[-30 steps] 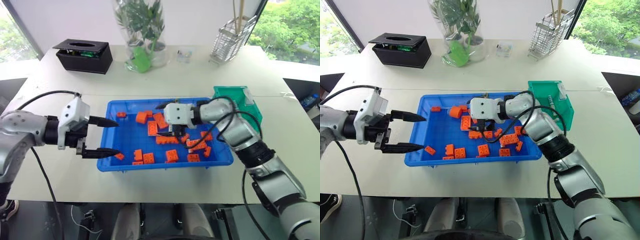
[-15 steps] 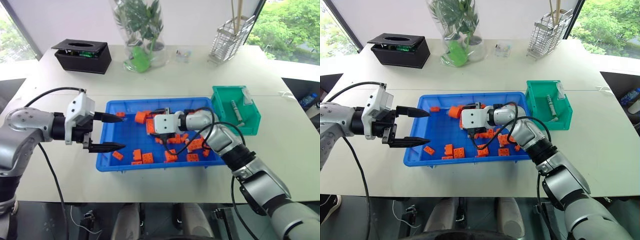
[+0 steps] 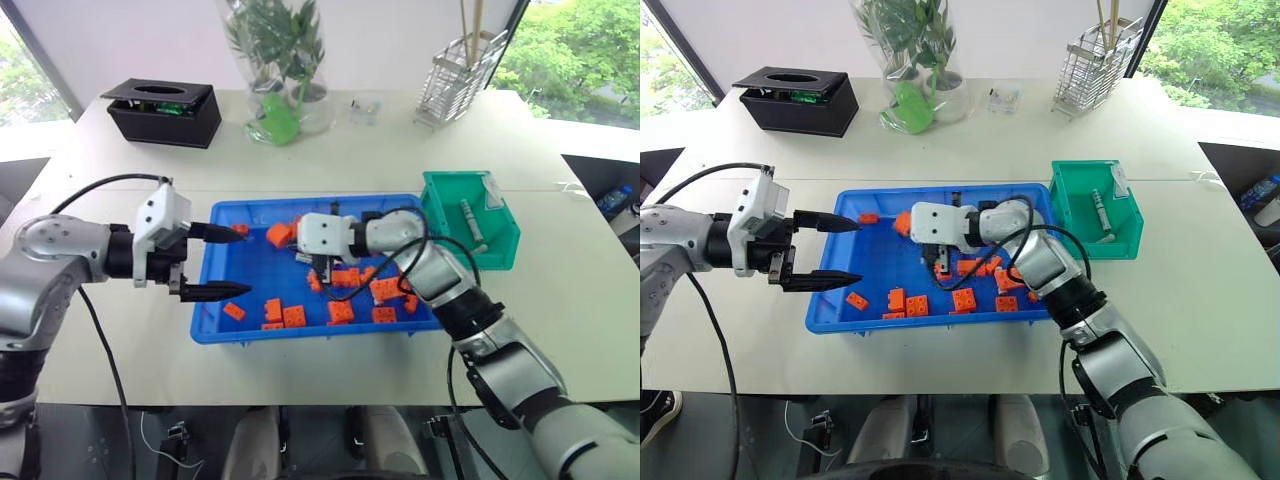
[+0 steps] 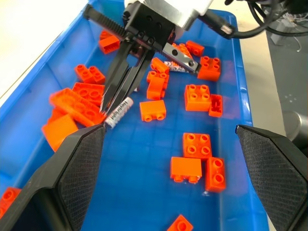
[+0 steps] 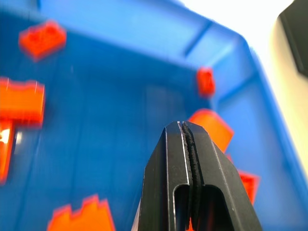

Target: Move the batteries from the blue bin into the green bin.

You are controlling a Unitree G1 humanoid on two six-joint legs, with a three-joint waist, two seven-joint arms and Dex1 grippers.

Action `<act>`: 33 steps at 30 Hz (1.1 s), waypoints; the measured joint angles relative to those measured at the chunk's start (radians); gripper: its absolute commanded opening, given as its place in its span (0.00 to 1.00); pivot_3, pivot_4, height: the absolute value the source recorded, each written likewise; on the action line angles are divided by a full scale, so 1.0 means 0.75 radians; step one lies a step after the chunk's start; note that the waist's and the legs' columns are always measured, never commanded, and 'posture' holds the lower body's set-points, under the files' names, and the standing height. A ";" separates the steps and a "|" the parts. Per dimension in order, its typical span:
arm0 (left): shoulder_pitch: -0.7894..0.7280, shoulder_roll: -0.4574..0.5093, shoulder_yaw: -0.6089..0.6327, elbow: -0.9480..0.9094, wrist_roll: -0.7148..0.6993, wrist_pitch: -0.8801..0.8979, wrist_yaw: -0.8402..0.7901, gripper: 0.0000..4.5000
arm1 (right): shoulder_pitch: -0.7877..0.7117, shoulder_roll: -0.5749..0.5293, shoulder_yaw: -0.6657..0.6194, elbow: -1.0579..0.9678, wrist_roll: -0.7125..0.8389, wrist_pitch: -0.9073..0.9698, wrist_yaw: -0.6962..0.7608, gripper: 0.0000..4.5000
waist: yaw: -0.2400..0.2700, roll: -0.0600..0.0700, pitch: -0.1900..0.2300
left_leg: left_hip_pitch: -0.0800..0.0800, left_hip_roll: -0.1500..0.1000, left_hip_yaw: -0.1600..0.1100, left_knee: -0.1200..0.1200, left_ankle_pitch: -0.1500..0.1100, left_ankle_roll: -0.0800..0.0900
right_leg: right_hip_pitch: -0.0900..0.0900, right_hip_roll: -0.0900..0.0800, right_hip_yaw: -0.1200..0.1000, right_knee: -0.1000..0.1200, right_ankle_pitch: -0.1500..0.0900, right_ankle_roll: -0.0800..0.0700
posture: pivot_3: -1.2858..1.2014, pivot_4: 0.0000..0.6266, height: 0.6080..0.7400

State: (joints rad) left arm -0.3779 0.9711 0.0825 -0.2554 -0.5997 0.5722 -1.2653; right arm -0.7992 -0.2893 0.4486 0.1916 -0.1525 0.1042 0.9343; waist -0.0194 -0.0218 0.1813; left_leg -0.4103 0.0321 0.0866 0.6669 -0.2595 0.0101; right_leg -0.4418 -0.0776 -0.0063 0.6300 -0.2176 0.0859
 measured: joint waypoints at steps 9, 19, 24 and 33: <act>-0.008 -0.007 -0.020 0.000 0.003 -0.016 0.003 1.00 | -0.028 0.136 0.035 0.018 0.000 0.123 0.010 0.06 | 0.010 0.000 0.000 | 0.000 0.000 0.000 0.000 0.000 0.000 | 0.001 -0.001 0.000 0.000 0.000 -0.001 | 0.52 0.24 0.97; 0.018 -0.006 -0.023 -0.001 0.010 -0.052 -0.002 1.00 | 0.012 -0.101 0.003 -0.264 0.104 0.689 0.200 0.63 | -0.005 0.000 0.000 | 0.000 0.001 -0.001 -0.001 0.000 0.000 | -0.001 0.001 -0.001 0.001 0.000 -0.001 | 0.52 0.24 0.97; 0.014 -0.014 -0.029 0.006 0.022 -0.059 -0.005 1.00 | 0.014 -0.091 -0.044 -0.264 0.155 0.907 0.135 0.63 | 0.003 0.000 0.000 | 0.000 0.000 -0.001 -0.001 0.000 0.000 | 0.000 0.000 -0.001 0.001 -0.001 -0.002 | 0.52 0.24 0.97; -0.018 -0.030 -0.042 0.014 0.033 -0.072 -0.015 1.00 | 0.010 -0.049 -0.059 -0.153 0.204 0.993 0.025 0.63 | 0.003 0.000 0.000 | 0.000 0.000 -0.001 -0.001 0.000 0.000 | 0.000 0.000 -0.001 0.000 -0.001 -0.002 | 0.52 0.24 0.97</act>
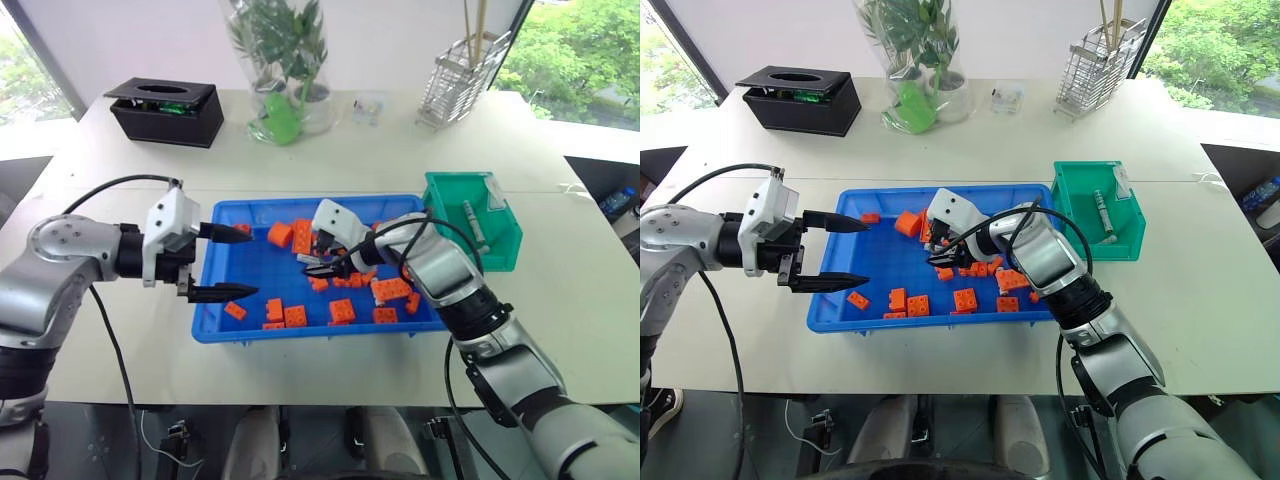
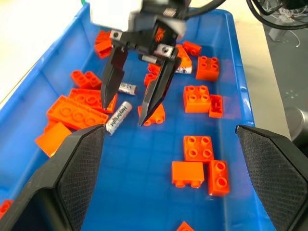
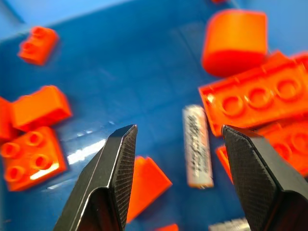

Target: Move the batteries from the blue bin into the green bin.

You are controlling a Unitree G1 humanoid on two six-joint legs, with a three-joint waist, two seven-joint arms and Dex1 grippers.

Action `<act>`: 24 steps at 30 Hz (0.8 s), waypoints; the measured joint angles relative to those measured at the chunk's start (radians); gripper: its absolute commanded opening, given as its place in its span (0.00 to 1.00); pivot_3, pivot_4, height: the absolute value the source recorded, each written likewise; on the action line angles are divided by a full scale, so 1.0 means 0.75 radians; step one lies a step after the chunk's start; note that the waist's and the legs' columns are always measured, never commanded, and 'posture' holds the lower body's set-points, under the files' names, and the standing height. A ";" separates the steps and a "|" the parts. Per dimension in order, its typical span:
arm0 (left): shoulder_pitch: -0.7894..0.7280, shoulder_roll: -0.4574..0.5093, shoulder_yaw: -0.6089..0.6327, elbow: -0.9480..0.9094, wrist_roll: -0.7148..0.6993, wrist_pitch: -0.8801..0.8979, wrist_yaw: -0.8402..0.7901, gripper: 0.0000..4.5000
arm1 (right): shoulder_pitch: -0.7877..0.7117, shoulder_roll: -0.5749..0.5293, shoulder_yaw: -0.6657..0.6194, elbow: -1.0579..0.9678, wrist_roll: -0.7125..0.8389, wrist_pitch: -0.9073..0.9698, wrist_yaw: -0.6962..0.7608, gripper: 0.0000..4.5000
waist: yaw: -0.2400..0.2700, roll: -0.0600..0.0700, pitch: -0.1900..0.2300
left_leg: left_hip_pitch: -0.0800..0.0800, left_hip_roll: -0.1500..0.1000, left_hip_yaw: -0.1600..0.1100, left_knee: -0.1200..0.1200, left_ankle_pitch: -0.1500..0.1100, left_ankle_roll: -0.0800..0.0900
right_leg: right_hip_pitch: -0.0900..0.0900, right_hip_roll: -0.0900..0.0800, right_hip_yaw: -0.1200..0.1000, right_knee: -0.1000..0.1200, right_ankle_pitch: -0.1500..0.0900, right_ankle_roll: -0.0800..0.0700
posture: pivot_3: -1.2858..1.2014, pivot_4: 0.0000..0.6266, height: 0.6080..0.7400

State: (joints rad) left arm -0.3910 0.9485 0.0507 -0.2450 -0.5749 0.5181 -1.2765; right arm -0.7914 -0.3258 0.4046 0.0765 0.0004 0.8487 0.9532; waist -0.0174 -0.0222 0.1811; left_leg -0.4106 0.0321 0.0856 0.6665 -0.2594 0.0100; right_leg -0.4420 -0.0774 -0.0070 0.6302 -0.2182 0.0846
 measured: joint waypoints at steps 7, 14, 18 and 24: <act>-0.008 -0.007 -0.003 0.007 0.006 0.000 0.000 1.00 | -0.075 0.015 0.028 0.132 0.005 -0.008 -0.011 0.22 | -0.003 0.000 0.000 | 0.000 0.000 0.000 0.000 0.000 0.000 | 0.000 0.000 0.000 0.000 0.000 0.001 | 0.52 0.24 0.97; -0.009 -0.011 -0.003 0.007 0.009 0.000 0.004 1.00 | -0.101 0.012 0.099 0.177 -0.008 -0.069 0.026 0.02 | -0.003 0.000 0.000 | 0.000 0.000 -0.001 0.000 0.000 0.000 | 0.000 0.000 0.000 0.000 0.000 0.001 | 0.52 0.24 0.97; -0.010 -0.013 -0.003 0.008 0.011 0.000 0.004 1.00 | -0.101 0.001 0.116 0.160 -0.008 -0.075 0.041 0.02 | -0.003 0.000 0.000 | 0.000 0.000 -0.001 0.000 0.000 0.000 | 0.000 0.000 0.000 0.000 0.000 0.001 | 0.52 0.24 0.97; -0.013 -0.024 -0.002 0.010 0.011 0.002 0.008 1.00 | -0.088 -0.041 0.099 0.089 0.023 -0.039 0.059 0.02 | 0.001 0.000 0.000 | 0.000 0.000 -0.001 0.000 0.000 0.000 | 0.000 0.000 0.000 0.000 0.000 0.001 | 0.52 0.24 0.97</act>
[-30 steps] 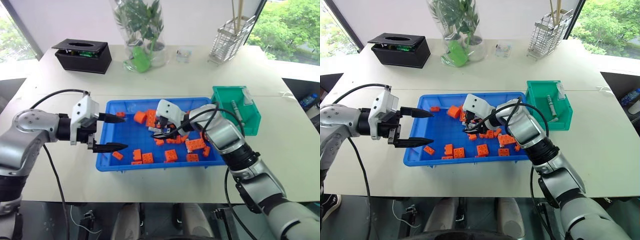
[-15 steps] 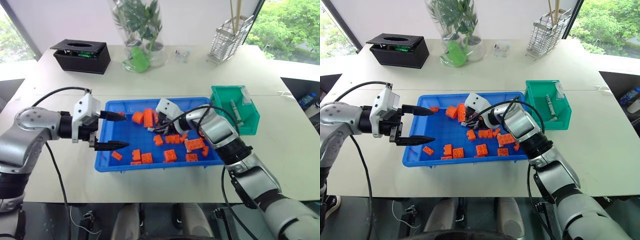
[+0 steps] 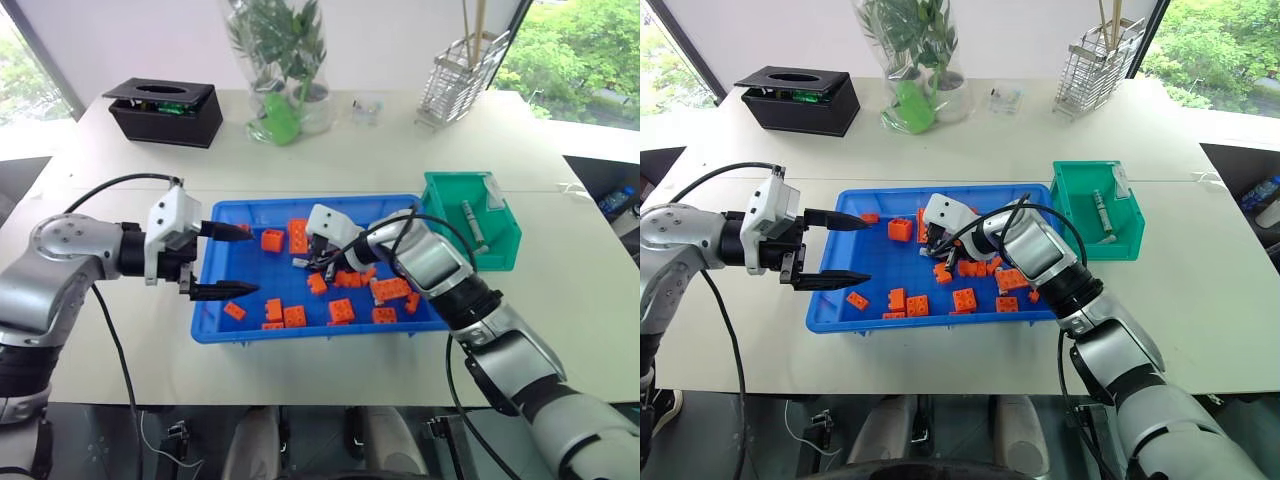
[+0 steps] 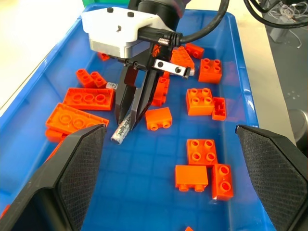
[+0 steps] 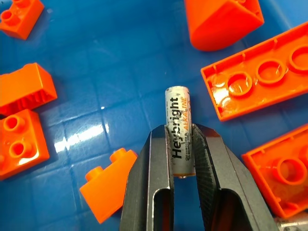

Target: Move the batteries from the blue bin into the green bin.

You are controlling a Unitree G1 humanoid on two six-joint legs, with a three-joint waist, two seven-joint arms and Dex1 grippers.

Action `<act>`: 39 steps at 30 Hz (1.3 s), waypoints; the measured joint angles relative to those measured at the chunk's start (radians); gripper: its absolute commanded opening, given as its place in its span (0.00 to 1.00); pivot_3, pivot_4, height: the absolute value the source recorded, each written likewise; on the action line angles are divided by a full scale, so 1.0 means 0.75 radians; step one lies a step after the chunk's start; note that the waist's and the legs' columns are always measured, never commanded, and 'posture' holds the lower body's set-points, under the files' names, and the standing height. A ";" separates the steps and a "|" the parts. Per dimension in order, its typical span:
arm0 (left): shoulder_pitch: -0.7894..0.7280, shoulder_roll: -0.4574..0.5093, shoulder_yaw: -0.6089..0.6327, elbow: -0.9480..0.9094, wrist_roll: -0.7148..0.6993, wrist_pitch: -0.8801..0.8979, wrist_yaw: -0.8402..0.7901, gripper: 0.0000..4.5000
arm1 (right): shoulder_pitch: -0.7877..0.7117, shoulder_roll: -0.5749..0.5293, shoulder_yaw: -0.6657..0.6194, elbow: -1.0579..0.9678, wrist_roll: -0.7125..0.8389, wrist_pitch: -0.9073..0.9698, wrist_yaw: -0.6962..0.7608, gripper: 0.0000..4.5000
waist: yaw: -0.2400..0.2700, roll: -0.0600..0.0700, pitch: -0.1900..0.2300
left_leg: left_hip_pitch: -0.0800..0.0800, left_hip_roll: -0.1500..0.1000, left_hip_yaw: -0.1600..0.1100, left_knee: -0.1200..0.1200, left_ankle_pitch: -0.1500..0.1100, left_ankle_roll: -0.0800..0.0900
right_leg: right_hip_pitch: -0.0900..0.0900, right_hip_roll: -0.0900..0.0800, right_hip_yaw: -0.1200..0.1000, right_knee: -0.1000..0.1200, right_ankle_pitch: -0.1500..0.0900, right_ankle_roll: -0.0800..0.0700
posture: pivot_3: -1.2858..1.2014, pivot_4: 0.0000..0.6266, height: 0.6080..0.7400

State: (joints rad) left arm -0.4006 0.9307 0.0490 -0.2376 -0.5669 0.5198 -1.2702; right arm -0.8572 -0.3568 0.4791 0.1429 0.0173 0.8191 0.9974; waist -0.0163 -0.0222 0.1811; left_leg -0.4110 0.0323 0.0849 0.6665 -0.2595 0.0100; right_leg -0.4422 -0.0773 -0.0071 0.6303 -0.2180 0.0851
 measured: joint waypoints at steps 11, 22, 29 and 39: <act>0.020 -0.069 -0.009 0.004 0.001 -0.003 0.046 1.00 | 0.033 -0.647 -0.718 -0.209 0.252 0.324 -0.021 0.02 | 0.021 -0.002 0.000 | -0.002 -0.001 0.000 -0.001 -0.001 0.001 | 0.002 -0.004 -0.002 -0.008 -0.001 -0.002 | 0.52 0.24 0.97; -0.089 -0.131 -0.059 0.110 0.044 -0.036 0.040 1.00 | 0.297 -0.631 -0.834 -0.177 0.290 0.273 -0.226 0.77 | -0.021 0.000 0.001 | 0.001 0.000 -0.001 -0.001 -0.001 0.001 | 0.000 0.000 0.002 -0.004 0.000 0.000 | 0.52 0.24 0.97; -0.102 -0.139 -0.073 0.121 0.047 -0.036 0.029 1.00 | 0.186 -0.637 -0.754 -0.253 0.369 0.219 -0.149 0.77 | -0.017 0.000 0.001 | 0.000 0.000 -0.002 -0.002 -0.001 0.002 | 0.000 -0.001 0.002 -0.004 0.000 0.001 | 0.52 0.24 0.97; -0.097 -0.140 -0.086 0.099 0.048 -0.035 0.020 1.00 | 0.176 -0.388 -0.276 -0.323 0.357 0.113 -0.068 0.95 | -0.001 -0.001 0.001 | -0.001 0.000 -0.003 0.000 -0.001 0.001 | 0.000 -0.001 0.001 -0.004 -0.001 0.000 | 0.52 0.24 0.97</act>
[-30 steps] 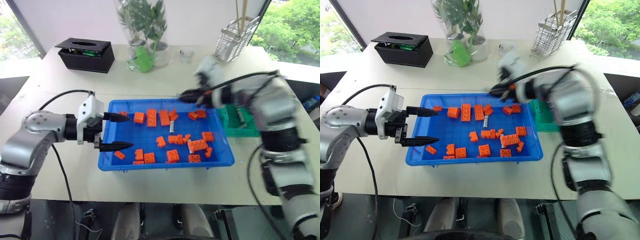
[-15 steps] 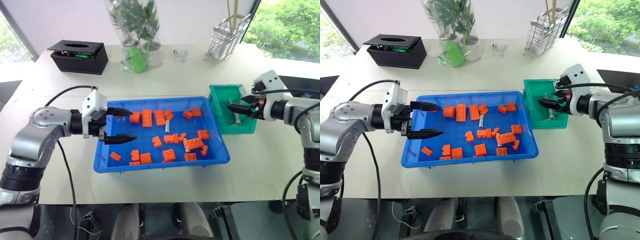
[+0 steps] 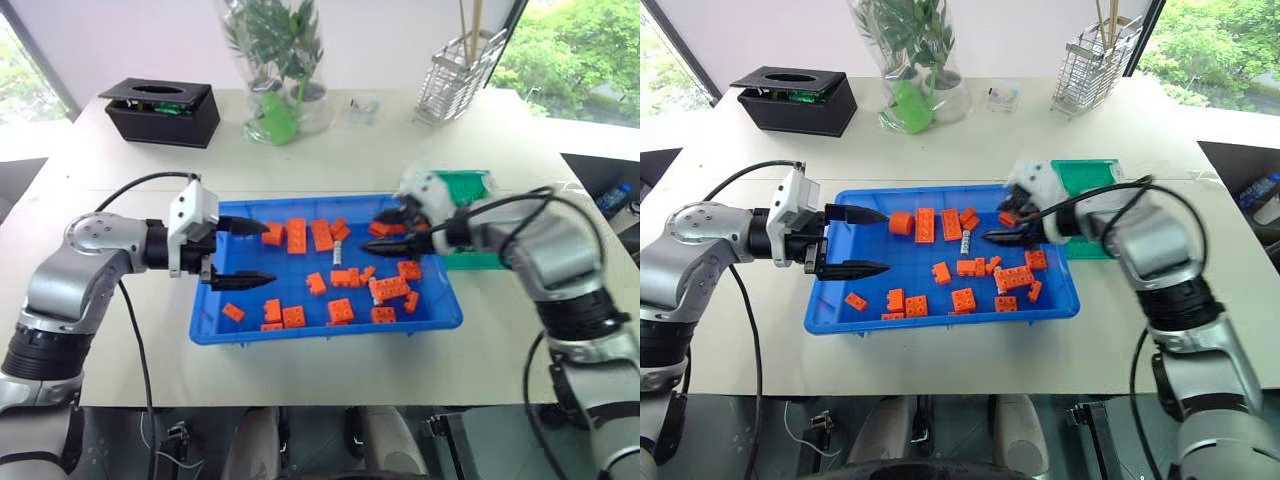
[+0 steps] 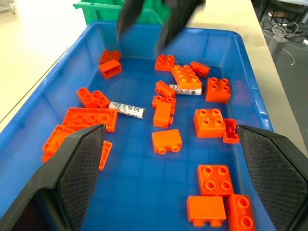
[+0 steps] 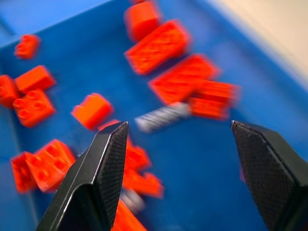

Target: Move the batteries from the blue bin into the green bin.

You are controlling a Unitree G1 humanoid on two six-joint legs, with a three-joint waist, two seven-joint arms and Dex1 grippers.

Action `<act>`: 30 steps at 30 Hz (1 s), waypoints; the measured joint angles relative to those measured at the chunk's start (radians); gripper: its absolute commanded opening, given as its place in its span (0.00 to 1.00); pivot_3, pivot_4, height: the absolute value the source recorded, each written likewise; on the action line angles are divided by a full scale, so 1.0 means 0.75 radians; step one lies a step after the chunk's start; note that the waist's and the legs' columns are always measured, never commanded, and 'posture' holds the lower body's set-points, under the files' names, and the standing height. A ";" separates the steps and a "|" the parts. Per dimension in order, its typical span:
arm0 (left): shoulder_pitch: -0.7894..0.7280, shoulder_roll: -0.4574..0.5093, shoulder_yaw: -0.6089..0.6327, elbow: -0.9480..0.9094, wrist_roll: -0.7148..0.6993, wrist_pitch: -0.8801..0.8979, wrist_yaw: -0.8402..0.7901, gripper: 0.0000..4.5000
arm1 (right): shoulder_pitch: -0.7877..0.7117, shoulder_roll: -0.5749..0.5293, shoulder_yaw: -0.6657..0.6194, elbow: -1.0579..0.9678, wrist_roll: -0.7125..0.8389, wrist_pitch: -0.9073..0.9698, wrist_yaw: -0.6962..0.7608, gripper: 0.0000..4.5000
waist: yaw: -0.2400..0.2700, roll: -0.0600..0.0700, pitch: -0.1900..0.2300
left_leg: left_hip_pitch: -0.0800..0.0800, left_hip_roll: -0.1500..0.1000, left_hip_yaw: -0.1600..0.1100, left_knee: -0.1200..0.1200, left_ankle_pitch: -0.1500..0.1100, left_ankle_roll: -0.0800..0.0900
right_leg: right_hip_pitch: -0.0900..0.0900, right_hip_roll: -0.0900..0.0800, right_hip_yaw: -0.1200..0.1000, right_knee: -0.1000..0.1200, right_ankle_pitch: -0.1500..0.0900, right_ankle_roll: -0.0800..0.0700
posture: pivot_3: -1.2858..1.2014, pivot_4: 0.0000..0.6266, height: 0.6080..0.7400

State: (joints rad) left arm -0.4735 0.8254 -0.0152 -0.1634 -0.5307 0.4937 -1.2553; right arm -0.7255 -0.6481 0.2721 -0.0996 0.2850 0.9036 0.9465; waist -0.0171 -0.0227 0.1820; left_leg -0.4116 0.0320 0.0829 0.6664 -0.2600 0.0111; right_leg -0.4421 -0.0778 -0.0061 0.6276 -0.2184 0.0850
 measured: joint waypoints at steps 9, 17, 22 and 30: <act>0.068 0.022 0.011 -0.056 -0.002 0.004 0.027 1.00 | -0.025 0.168 0.040 0.123 -0.039 0.115 -0.170 0.99 | 0.004 0.000 0.000 | -0.001 0.000 -0.001 0.000 0.000 0.000 | -0.001 -0.001 -0.001 0.001 0.000 0.000 | 0.52 0.24 0.97; 0.091 0.029 0.041 -0.077 -0.005 0.007 0.050 1.00 | -0.025 0.252 0.054 0.186 -0.060 0.151 -0.238 0.99 | 0.003 0.000 0.000 | -0.001 0.000 -0.001 0.001 0.000 0.000 | 0.000 -0.001 -0.001 0.001 0.000 0.001 | 0.52 0.24 0.97; 0.091 0.028 0.041 -0.079 -0.005 0.008 0.052 1.00 | -0.025 0.270 0.085 0.202 -0.093 0.097 -0.251 0.71 | 0.002 0.000 0.000 | -0.001 0.000 -0.001 0.000 0.000 0.000 | 0.000 -0.001 -0.001 0.001 0.001 0.001 | 0.52 0.24 0.97; 0.090 0.028 0.041 -0.088 -0.005 0.007 0.049 1.00 | 0.010 0.207 0.098 0.129 -0.098 0.099 -0.211 0.02 | 0.004 0.000 0.000 | -0.001 0.000 -0.001 0.001 0.000 0.000 | 0.000 -0.001 -0.001 0.001 0.001 0.001 | 0.52 0.24 0.97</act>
State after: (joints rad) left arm -0.4062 0.8461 0.0153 -0.2294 -0.5341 0.4989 -1.2185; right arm -0.7176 -0.4929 0.3459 -0.0029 0.2116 0.9779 0.7880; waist -0.0143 -0.0229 0.1819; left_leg -0.4122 0.0320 0.0823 0.6668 -0.2599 0.0110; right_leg -0.4422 -0.0782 -0.0070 0.6285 -0.2178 0.0860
